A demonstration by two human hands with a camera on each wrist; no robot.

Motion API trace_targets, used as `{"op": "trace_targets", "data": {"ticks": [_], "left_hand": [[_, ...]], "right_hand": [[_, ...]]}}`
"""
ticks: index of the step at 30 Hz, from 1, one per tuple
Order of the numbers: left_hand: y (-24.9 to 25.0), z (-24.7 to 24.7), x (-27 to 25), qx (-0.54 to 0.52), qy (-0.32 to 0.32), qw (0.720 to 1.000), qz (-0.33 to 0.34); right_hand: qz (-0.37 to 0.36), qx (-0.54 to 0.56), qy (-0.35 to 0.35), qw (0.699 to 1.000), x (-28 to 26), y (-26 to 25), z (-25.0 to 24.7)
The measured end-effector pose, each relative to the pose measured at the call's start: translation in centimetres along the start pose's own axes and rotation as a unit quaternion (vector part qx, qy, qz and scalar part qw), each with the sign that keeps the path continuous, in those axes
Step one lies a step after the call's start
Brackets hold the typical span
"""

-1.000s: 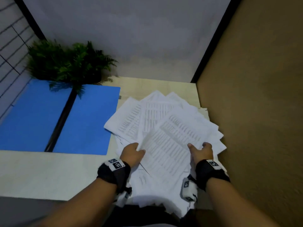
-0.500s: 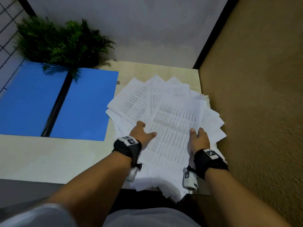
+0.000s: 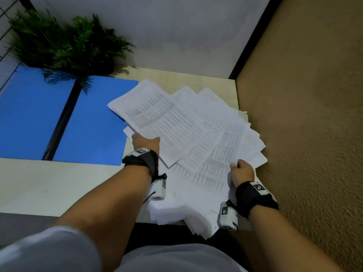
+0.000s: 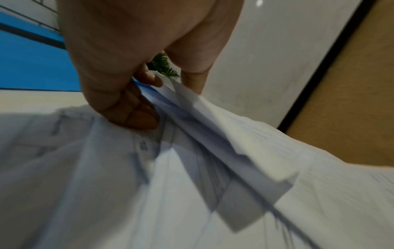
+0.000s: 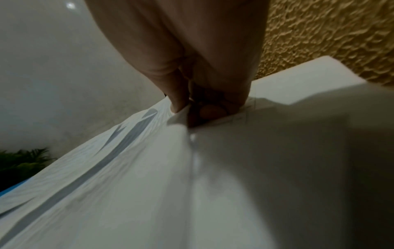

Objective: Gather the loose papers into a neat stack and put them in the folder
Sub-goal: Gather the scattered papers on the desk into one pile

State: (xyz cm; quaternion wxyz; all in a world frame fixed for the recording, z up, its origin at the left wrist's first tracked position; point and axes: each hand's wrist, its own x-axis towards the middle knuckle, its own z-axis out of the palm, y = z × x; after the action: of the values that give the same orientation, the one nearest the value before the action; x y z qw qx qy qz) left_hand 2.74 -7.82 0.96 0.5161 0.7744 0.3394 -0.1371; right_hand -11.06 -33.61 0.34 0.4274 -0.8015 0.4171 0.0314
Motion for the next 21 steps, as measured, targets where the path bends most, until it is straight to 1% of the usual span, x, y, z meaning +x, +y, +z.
{"op": "trace_targets", "data": {"ticks": [2,3,5,6,7,8,10,12,14,17,19,20,21], "left_hand": [[1.1,0.2,0.7,-0.095,0.002,0.995,-0.041],[1.2,0.2,1.2,-0.105,0.011,0.993,-0.044],[1.4,-0.3,1.3,-0.049,0.023,0.998,-0.025],[1.2,-0.4,1.5,-0.015,0.019,1.000,-0.007],[1.2,-0.7,1.7,-0.002,0.002,1.000,0.002],[1.0,-1.1,1.7,0.001,-0.028,1.000,0.009],[0.3,-1.7,1.9,0.022,-0.099,0.994,0.030],[-0.5,-2.5,1.1,0.065,-0.150,0.985,0.058],[-1.3,-2.9,0.1,0.120,-0.166,0.975,0.082],[-2.1,-2.7,-1.7,0.181,-0.195,0.958,0.104],[-2.8,-2.2,-2.4,0.203,-0.200,0.952,0.112],[-3.1,-1.8,-2.7,0.205,-0.192,0.953,0.111],[-3.4,-1.5,-3.1,0.208,-0.171,0.957,0.108]], "right_hand": [[0.000,-0.028,-0.008,1.000,-0.1,-0.1,-0.1],[0.002,-0.034,-0.008,0.999,-0.1,-0.1,-0.3],[0.014,-0.020,0.011,1.000,-0.2,-0.3,-0.6],[0.021,-0.001,0.028,0.999,-0.4,-0.6,-0.9],[0.026,0.018,0.045,0.999,-0.5,-0.8,-1.2],[0.027,0.026,0.053,0.998,-0.3,-0.8,-1.4],[0.020,0.005,0.050,0.999,0.3,-0.9,-1.9],[0.013,-0.045,0.022,0.999,0.7,-1.5,-2.1],[0.009,-0.102,-0.023,0.994,0.7,-2.1,-1.6],[0.005,-0.144,-0.076,0.987,0.1,-3.0,-0.2],[-0.005,-0.156,-0.107,0.982,-0.4,-3.5,0.8],[-0.020,-0.162,-0.121,0.979,-0.7,-3.7,1.3],[-0.028,-0.161,-0.132,0.978,-1.0,-3.9,1.6]]}}
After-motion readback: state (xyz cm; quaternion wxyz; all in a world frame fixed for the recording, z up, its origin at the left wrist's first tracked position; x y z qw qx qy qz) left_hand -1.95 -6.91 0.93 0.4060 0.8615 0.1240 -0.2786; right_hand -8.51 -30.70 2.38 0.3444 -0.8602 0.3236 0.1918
